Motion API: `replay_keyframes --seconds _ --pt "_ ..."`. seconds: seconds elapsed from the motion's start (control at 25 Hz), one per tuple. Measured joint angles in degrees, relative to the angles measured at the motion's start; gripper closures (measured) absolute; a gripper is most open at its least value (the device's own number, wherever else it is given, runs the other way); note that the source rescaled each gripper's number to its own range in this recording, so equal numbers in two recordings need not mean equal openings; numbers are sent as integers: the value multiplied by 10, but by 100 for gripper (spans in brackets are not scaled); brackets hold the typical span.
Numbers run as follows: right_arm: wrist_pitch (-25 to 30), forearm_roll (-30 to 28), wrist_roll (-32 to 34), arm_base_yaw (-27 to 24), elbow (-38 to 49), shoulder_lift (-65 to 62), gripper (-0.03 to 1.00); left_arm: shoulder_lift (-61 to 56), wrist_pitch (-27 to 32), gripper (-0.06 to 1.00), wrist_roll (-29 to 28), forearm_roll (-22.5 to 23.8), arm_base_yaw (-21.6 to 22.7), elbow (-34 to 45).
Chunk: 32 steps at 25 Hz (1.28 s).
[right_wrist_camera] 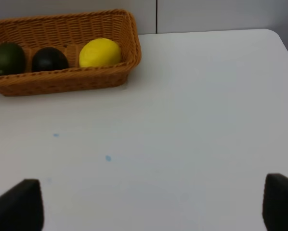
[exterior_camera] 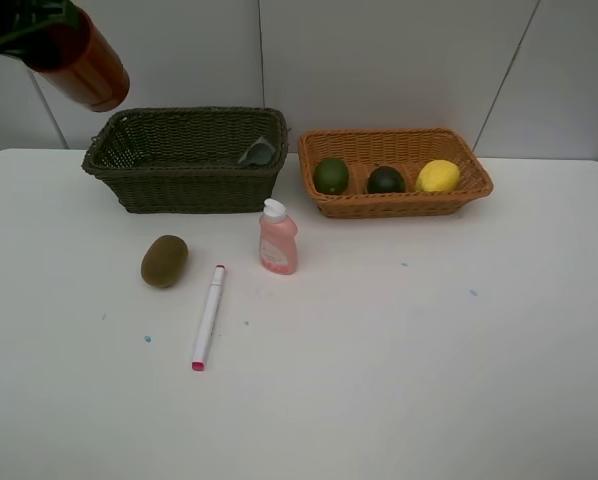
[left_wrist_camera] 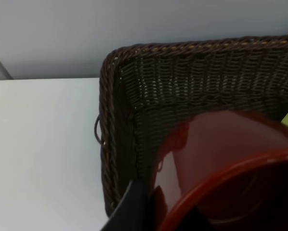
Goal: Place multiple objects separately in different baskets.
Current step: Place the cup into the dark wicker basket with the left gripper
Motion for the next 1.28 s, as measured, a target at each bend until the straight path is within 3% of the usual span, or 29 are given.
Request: replay_keyframes --seconds 0.16,0.4,0.76,1.28 --pt "0 0 0 0 0 0 -2 95 22 94 -29 16 -27 -73" --pt "0 0 0 0 0 0 -2 212 80 94 -103 81 -58 -162" --pt "0 0 0 0 0 0 -2 260 86 94 -168 105 -59 -166" --pt "0 0 0 0 0 0 -2 278 79 94 -179 105 -45 -166"
